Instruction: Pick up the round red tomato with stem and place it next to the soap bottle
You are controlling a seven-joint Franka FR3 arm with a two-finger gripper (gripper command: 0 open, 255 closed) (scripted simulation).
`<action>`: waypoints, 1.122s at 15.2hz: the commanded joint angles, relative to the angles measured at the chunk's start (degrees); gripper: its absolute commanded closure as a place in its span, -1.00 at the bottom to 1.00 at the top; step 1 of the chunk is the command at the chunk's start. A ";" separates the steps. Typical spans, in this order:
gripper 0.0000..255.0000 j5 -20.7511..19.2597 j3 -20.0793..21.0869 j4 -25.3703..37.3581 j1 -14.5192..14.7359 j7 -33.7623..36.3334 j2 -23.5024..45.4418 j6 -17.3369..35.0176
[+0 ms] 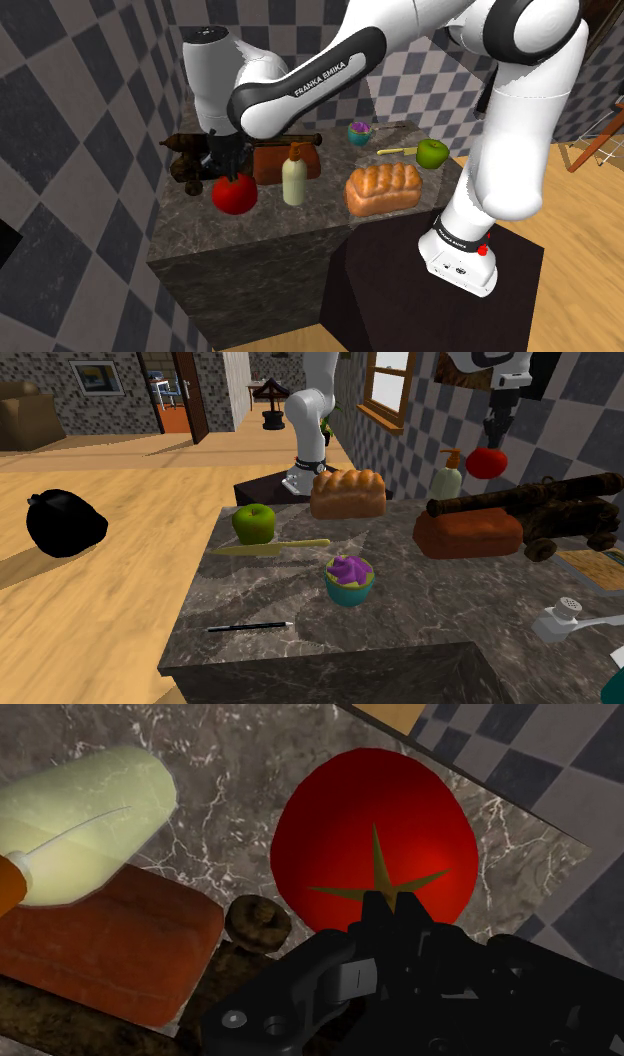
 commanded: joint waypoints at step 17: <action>1.00 -4.86 -1.74 -4.48 1.19 4.38 7.52 11.34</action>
